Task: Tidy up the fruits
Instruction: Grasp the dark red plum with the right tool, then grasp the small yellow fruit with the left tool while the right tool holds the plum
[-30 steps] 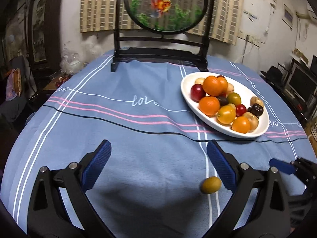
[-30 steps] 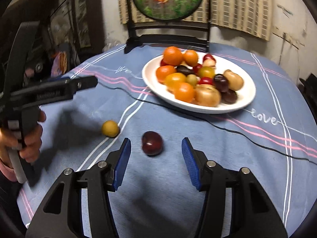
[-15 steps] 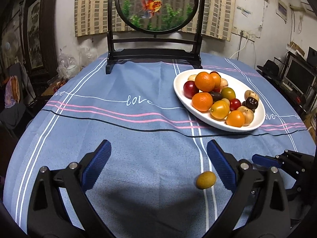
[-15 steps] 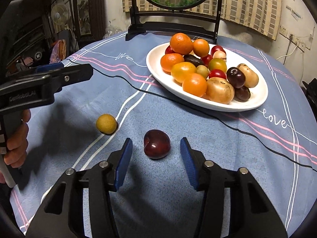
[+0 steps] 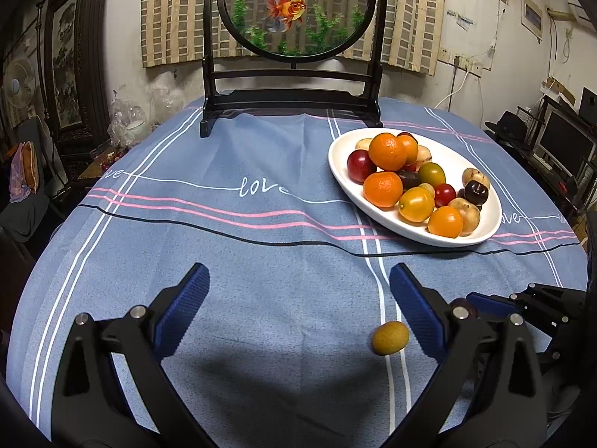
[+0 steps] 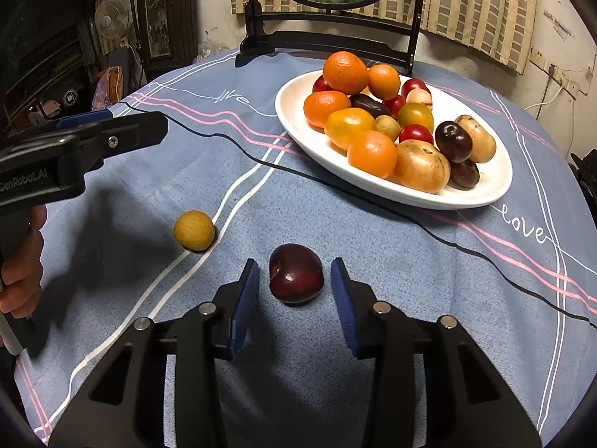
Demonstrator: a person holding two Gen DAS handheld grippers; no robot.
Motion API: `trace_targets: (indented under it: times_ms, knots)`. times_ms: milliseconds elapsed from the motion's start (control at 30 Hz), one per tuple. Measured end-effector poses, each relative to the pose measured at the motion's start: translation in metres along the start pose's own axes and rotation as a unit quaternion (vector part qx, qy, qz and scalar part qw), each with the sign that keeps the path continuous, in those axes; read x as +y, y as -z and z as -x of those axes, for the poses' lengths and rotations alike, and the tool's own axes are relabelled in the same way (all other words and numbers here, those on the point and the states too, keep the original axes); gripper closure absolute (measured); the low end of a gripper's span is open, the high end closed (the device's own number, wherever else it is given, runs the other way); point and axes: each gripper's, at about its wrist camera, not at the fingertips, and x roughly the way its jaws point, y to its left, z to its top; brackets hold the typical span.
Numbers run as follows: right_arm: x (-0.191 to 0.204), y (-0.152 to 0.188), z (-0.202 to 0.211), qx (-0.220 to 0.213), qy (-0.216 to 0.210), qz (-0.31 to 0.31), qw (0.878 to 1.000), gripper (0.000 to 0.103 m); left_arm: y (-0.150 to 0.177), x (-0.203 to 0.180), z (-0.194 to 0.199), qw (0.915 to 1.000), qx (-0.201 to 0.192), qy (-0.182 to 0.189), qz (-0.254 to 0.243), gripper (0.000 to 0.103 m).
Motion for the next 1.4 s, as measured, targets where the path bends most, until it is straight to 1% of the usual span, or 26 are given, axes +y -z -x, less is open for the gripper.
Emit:
trace_targets:
  times_ms: [33, 167, 333, 400, 567, 600, 667, 733, 767, 867, 933, 1000, 1067, 1233, 1400]
  knots:
    - [0.0, 0.0, -0.001, 0.001, -0.001, 0.0, 1.0, 0.067, 0.0, 0.0, 0.0, 1.0, -0.001, 0.0, 0.0, 0.004]
    - [0.0, 0.0, -0.002, 0.002, -0.003, -0.001, 1.0, 0.073, 0.001, 0.002, 0.0, 1.0, 0.001, -0.002, 0.0, 0.004]
    - [-0.008, 0.0, 0.009, -0.015, -0.006, -0.019, 1.0, 0.074, 0.004, 0.002, -0.003, 1.0, 0.006, -0.001, -0.003, 0.004]
    - [-0.017, 0.001, 0.018, -0.029, -0.006, -0.037, 0.999, 0.074, 0.006, 0.0, -0.004, 0.9998, 0.012, 0.011, -0.008, 0.004]
    - [-0.041, 0.006, 0.037, -0.053, -0.002, -0.083, 0.995, 0.074, 0.012, -0.018, -0.005, 0.9963, 0.031, 0.064, -0.047, 0.006]
    - [-0.045, 0.007, 0.04, -0.056, -0.001, -0.091, 0.994, 0.074, 0.015, -0.024, -0.005, 0.9944, 0.037, 0.078, -0.061, 0.008]
    - [-0.049, 0.008, 0.046, -0.062, 0.002, -0.098, 0.993, 0.074, 0.021, -0.036, -0.005, 0.9903, 0.047, 0.094, -0.09, 0.013]
    - [-0.051, 0.01, 0.05, -0.067, 0.004, -0.1, 0.993, 0.074, 0.026, -0.044, -0.006, 0.9876, 0.054, 0.099, -0.11, 0.024]
    - [-0.051, 0.01, 0.051, -0.069, 0.005, -0.101, 0.992, 0.074, 0.029, -0.047, -0.008, 0.9858, 0.06, 0.101, -0.119, 0.026]
    - [-0.053, 0.012, 0.055, -0.073, 0.005, -0.105, 0.992, 0.074, 0.031, -0.052, -0.012, 0.9843, 0.072, 0.101, -0.125, 0.034]
    - [-0.054, 0.012, 0.055, -0.073, 0.007, -0.106, 0.992, 0.074, 0.032, -0.051, -0.016, 0.9838, 0.081, 0.103, -0.122, 0.042]
    - [-0.055, 0.012, 0.055, -0.074, 0.009, -0.107, 0.991, 0.074, 0.033, -0.05, -0.019, 0.9834, 0.088, 0.105, -0.119, 0.046]
    - [-0.055, 0.013, 0.056, -0.074, 0.009, -0.107, 0.991, 0.074, 0.034, -0.05, -0.022, 0.9828, 0.095, 0.104, -0.119, 0.048]
    - [-0.056, 0.013, 0.058, -0.076, 0.011, -0.109, 0.991, 0.074, 0.036, -0.053, -0.025, 0.9808, 0.105, 0.11, -0.122, 0.059]
    - [-0.057, 0.013, 0.057, -0.073, 0.012, -0.112, 0.991, 0.074, 0.037, -0.053, -0.027, 0.9802, 0.109, 0.112, -0.121, 0.06]
